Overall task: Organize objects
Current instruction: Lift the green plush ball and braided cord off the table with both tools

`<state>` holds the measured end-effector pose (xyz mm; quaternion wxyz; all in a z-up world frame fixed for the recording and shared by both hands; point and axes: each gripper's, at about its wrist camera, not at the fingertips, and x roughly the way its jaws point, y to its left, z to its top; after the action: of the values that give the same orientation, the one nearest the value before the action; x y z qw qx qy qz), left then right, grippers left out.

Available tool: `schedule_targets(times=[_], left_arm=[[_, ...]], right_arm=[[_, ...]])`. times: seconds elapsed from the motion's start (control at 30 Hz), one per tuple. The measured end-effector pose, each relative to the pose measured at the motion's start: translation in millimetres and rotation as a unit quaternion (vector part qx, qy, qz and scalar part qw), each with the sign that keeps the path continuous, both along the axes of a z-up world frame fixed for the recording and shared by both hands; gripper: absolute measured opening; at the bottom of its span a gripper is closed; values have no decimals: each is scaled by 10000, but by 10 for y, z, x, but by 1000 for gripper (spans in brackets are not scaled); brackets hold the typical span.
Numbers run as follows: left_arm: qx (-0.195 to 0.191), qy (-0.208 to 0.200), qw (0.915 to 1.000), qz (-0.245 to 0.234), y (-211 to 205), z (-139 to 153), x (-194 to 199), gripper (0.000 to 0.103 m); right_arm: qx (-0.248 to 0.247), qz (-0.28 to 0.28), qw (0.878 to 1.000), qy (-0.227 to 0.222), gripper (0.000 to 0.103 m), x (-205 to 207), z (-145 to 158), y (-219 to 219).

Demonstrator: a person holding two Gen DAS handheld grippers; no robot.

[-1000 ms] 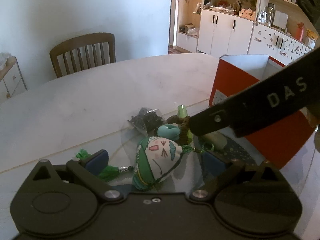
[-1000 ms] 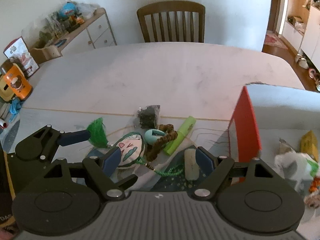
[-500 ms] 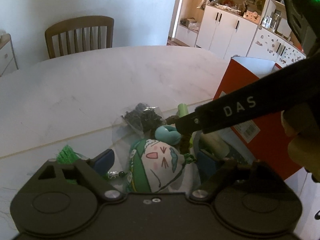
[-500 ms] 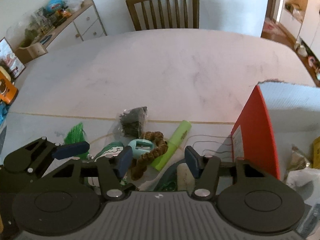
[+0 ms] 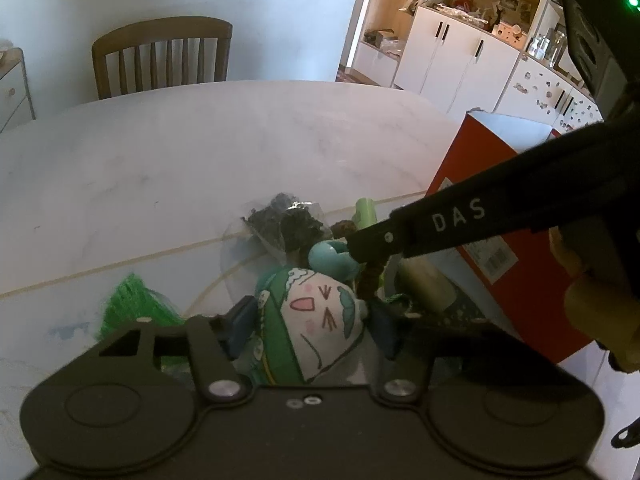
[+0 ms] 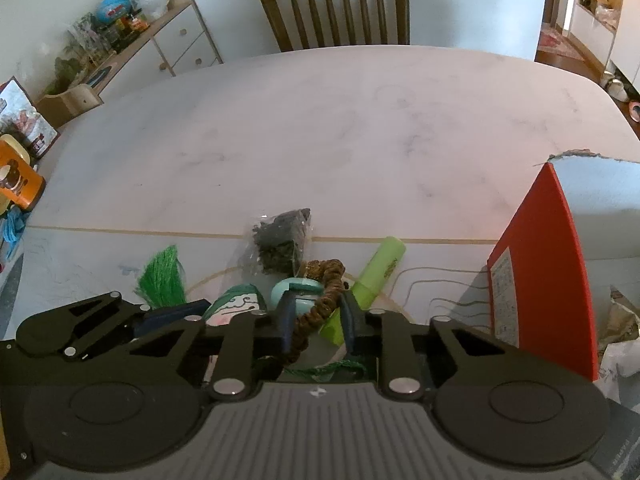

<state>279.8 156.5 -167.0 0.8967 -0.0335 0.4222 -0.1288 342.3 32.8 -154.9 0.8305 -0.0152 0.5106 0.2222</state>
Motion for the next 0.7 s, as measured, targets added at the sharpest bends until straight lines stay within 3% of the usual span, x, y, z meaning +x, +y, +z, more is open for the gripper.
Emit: schedule_targets(times=[0.03,0.17,0.7], left_arm=[[-5,13,10000,19,-7,6,-11,56],[-37,60,9999,107,24,33,-74,55],[-290,-6,9988,402,122,343,-489,55]], right_arm=[[-11,11,10000,-21,13,-10,8,1],[-4,17,9999,-119,8,-74,45,0],[445,287,9976,-442,7,-571,537,-172]])
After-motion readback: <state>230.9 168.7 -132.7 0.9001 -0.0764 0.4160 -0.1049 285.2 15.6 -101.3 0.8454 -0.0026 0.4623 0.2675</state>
